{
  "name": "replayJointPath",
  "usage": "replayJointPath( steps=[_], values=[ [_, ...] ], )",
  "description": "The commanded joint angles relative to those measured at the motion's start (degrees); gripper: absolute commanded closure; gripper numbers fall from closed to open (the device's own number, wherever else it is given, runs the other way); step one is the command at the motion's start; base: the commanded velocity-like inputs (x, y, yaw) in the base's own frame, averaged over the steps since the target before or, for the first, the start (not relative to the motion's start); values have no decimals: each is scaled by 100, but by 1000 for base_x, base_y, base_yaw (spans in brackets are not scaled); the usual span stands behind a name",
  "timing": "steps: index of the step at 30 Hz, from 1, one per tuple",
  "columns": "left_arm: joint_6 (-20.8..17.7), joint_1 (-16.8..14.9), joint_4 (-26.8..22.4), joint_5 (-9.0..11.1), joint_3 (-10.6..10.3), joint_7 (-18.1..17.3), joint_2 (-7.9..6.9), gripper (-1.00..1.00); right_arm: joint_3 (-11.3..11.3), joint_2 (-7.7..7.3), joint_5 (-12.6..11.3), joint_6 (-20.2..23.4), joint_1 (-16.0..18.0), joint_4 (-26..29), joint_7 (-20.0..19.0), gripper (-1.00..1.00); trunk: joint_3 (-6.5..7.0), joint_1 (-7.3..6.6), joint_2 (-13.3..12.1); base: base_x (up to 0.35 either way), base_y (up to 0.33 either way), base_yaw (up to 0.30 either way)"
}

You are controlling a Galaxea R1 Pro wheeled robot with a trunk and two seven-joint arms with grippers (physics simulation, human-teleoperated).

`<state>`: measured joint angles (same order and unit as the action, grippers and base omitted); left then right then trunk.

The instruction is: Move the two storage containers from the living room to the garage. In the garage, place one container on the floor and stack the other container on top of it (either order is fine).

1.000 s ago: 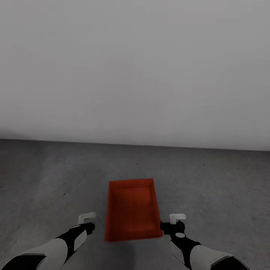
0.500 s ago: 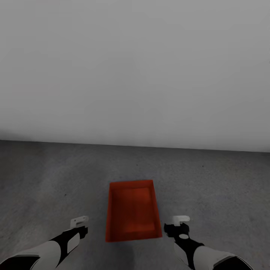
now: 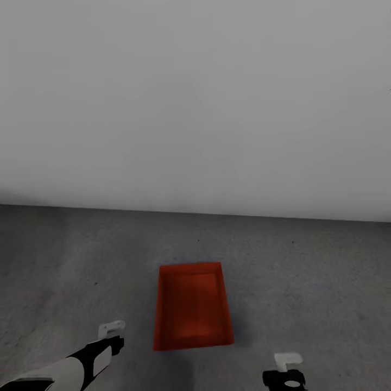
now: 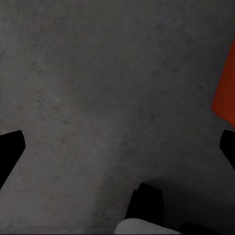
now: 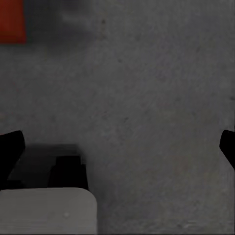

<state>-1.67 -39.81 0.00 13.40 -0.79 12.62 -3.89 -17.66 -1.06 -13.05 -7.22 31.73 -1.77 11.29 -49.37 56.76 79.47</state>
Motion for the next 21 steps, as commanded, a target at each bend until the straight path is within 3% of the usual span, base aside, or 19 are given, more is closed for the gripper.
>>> replayJointPath(
  steps=[1, 8, 12, 16, 21],
  values=[
    [-17, 52, -2, 27, -17, 6, 3, -100, -59, 5, -52, -16, -95, -16, 0, -100, 17, -23, -40, 0, 0, 0],
    [-12, 638, 0, 23, -13, -27, 18, -100, -54, 20, -55, 26, -906, -10, -108, -100, 142, -176, -320, 0, 0, 0],
    [-6, 1066, 0, 23, -11, -36, 19, -100, -43, 15, -60, -7, -1368, -12, -448, -100, 214, -264, -481, 0, 0, 0],
    [-8, 1317, 0, 20, -14, -39, 20, -100, -44, 20, -76, -28, -1506, -15, -680, -100, 286, -352, -641, 0, 0, 0],
    [-1, 1616, 0, 15, -13, -40, 20, -100, -45, 24, -81, -40, -1564, -16, -786, -100, 286, -352, -641, 0, 0, 0]
  ],
)
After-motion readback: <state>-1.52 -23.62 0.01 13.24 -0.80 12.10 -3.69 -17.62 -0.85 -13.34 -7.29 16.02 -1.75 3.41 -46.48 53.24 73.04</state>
